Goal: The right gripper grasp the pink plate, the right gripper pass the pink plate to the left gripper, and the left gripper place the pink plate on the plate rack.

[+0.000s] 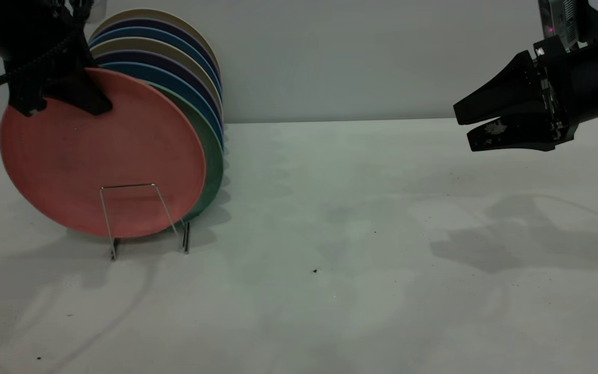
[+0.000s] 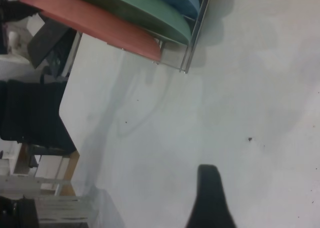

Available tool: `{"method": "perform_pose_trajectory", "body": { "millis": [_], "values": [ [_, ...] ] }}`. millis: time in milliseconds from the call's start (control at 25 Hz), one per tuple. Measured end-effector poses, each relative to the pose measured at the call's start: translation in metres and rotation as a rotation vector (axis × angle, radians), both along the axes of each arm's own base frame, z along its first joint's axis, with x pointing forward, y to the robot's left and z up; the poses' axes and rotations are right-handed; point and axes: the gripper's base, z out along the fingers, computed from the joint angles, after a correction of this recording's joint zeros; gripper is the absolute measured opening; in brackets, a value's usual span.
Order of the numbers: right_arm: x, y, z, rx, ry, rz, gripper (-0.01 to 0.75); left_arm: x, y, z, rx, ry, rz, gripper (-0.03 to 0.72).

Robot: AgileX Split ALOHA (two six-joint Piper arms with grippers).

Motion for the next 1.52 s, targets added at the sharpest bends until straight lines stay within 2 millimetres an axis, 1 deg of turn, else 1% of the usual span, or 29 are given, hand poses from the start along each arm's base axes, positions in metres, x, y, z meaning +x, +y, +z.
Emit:
{"method": "perform_pose_trajectory", "body": {
  "millis": [160,240,280,400,480,560,680,760,880,920,1000,1120,1240,1320,1400,1520],
  "values": [
    [0.000,0.000,0.000,0.000,0.000,0.000,0.580,-0.001,0.000,-0.001,-0.003,0.009,-0.002,0.405],
    [0.000,0.000,0.000,0.000,0.000,0.000,0.580,-0.001,0.000,-0.001,-0.005,0.014,-0.001,0.472],
    [0.000,0.000,0.000,0.000,0.000,0.000,0.580,-0.001,0.000,-0.001,-0.009,0.019,0.007,0.500],
    [0.000,0.000,0.000,0.000,0.000,0.000,0.580,-0.002,-0.001,0.000,-0.029,0.039,0.049,0.550],
    [0.000,0.000,0.000,0.000,0.001,-0.001,0.580,-0.003,-0.001,0.003,-0.044,0.045,0.079,0.560],
    [0.000,0.000,0.000,0.001,0.004,-0.002,0.580,-0.005,-0.001,0.010,-0.065,0.050,0.115,0.565],
    [0.000,0.000,0.000,0.004,0.016,-0.009,0.580,-0.011,-0.003,0.034,-0.144,0.035,0.214,0.567],
    [0.000,0.000,0.000,0.006,0.024,-0.013,0.580,-0.017,-0.005,0.056,-0.252,0.034,0.333,0.567],
    [-0.001,0.000,-0.001,0.003,0.043,-0.016,0.580,-0.028,-0.007,0.083,-0.427,0.090,0.567,0.567],
    [-0.001,-0.001,-0.002,-0.010,0.056,-0.017,0.580,-0.032,-0.006,0.090,-0.465,0.117,0.630,0.567],
    [-0.003,-0.004,-0.006,-0.076,0.099,-0.013,0.579,-0.040,-0.002,0.096,-0.517,0.200,0.778,0.567],
    [-0.008,-0.010,-0.012,-0.291,0.173,0.005,0.564,-0.050,0.012,0.092,-0.477,0.333,0.987,0.567],
    [-0.011,-0.011,-0.007,-0.533,0.221,0.026,0.546,-0.059,0.032,0.084,-0.344,0.386,1.176,0.567],
    [-0.011,-0.008,0.003,-0.665,0.241,0.028,0.541,-0.064,0.043,0.082,-0.258,0.391,1.273,0.567],
    [-0.013,-0.004,0.012,-0.757,0.272,-0.003,0.540,-0.069,0.050,0.082,-0.179,0.390,1.331,0.567],
    [-0.021,-0.006,0.030,-0.851,0.322,-0.030,0.540,-0.079,0.055,0.091,-0.122,0.375,1.368,0.567]
  ]
}}
